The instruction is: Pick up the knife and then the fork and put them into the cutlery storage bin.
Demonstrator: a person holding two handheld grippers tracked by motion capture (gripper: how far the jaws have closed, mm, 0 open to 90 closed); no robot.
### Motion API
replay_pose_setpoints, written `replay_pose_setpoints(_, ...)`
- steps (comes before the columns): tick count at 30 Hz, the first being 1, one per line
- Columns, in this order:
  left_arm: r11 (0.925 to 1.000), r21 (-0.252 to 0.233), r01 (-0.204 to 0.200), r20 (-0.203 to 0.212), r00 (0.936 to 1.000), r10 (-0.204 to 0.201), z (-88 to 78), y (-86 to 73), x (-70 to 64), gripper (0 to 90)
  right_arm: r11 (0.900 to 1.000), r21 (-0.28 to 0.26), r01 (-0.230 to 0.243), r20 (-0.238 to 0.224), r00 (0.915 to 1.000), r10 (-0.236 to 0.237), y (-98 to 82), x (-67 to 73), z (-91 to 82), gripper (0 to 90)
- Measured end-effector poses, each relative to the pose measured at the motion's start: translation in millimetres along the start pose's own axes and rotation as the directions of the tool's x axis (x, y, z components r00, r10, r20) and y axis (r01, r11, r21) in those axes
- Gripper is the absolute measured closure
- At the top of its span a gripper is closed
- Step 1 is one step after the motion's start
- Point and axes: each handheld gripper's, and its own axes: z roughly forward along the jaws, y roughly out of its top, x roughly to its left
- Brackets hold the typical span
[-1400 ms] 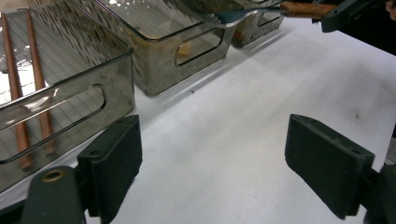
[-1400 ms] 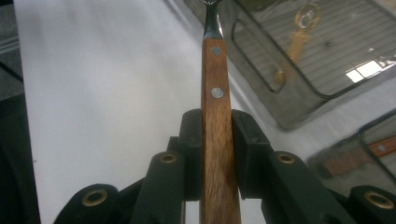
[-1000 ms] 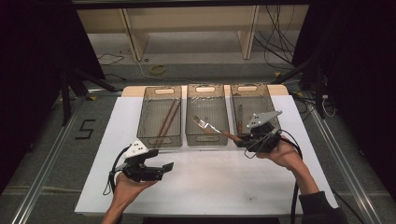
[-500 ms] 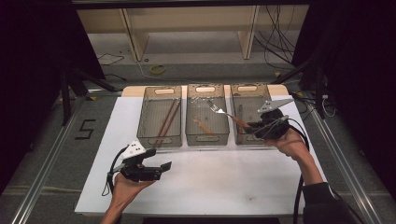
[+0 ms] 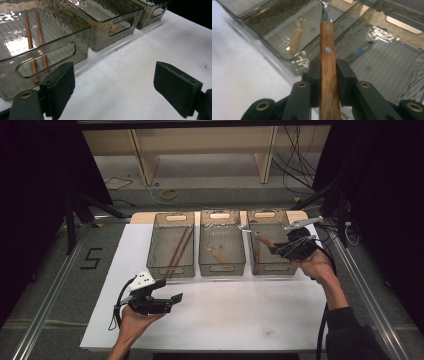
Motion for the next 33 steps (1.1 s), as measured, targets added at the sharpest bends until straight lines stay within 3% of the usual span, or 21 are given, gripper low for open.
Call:
replay_pose_setpoints(14, 0.9998, -0.019, -0.002, 0.0, 1.0, 0.002, -1.6, -0.5, 0.6, 16.9, 0.997, 0.031, -0.077, 0.095, 0.9928, 0.074, -0.9, -21.5, 8.9, 75.9)
replay_pose_setpoints(26, 0.9998, -0.019, -0.001, 0.0, 1.0, 0.001, -1.1, -0.9, 0.8, 16.9, 0.992, 0.056, -0.113, 0.139, 0.9848, 0.105, -0.8, -28.3, 17.8, 75.9)
replay_pose_setpoints(33, 0.9998, -0.018, -0.001, -0.001, 1.0, 0.001, -1.0, -0.9, 0.9, 16.9, 0.985, 0.07, -0.155, 0.169, 0.9754, 0.141, -1.2, -33.1, 22.6, 75.9)
